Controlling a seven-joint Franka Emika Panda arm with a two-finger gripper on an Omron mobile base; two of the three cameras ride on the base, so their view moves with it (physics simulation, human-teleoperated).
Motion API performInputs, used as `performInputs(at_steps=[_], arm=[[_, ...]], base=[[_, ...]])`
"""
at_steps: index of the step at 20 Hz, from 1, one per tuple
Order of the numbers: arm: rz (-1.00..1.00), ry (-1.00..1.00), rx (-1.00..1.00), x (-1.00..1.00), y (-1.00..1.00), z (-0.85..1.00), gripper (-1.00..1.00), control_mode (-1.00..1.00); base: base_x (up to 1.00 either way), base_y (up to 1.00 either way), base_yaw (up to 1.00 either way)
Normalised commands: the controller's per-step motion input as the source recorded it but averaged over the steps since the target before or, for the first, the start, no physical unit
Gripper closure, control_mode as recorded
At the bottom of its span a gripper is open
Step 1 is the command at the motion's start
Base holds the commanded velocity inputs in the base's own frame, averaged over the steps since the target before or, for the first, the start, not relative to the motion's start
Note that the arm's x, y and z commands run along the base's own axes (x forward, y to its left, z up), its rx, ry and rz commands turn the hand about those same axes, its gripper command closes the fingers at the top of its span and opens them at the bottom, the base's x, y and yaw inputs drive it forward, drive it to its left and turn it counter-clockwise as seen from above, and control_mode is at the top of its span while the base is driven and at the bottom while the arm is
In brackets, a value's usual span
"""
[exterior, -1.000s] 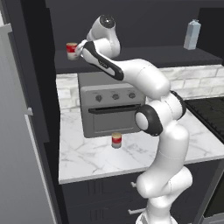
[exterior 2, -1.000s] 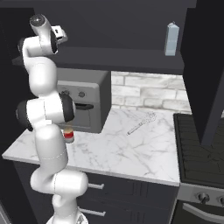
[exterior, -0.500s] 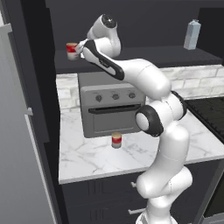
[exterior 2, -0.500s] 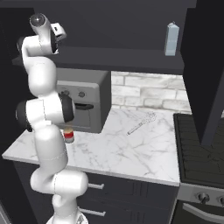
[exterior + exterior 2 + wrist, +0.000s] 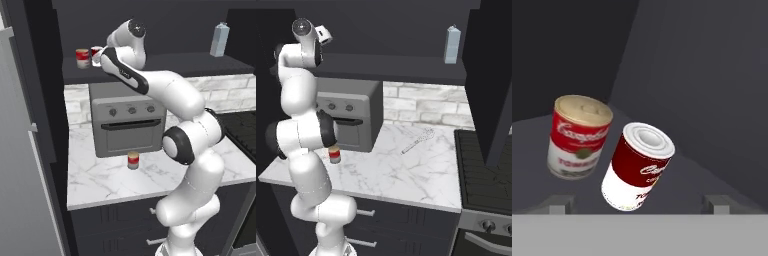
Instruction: Pick the cans from the counter and place them in their designated side in the cabinet.
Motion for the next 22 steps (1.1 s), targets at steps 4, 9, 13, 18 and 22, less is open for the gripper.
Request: performInputs(at_steps=[4, 9, 13, 18, 22], arm=[[0.08, -0.13, 0.00, -0.33, -0.28, -0.13, -1.00, -1.00], [0.07, -0.09, 0.00, -0.40, -0.26, -0.06, -1.00, -1.00], [0.07, -0.02, 0.08, -0.52, -0.13, 0.01, -1.00, -1.00], [0.07, 0.00, 0.09, -0.58, -0.09, 0.05, -1.00, -1.00], [0.04, 0.01, 0.04, -0.59, -0.02, 0.10, -1.00, -1.00]], base=[[0.00, 0.00, 0.00], [0.00, 0.00, 0.00], [0.00, 0.00, 0.00], [0.00, 0.00, 0.00], [0.00, 0.00, 0.00]])
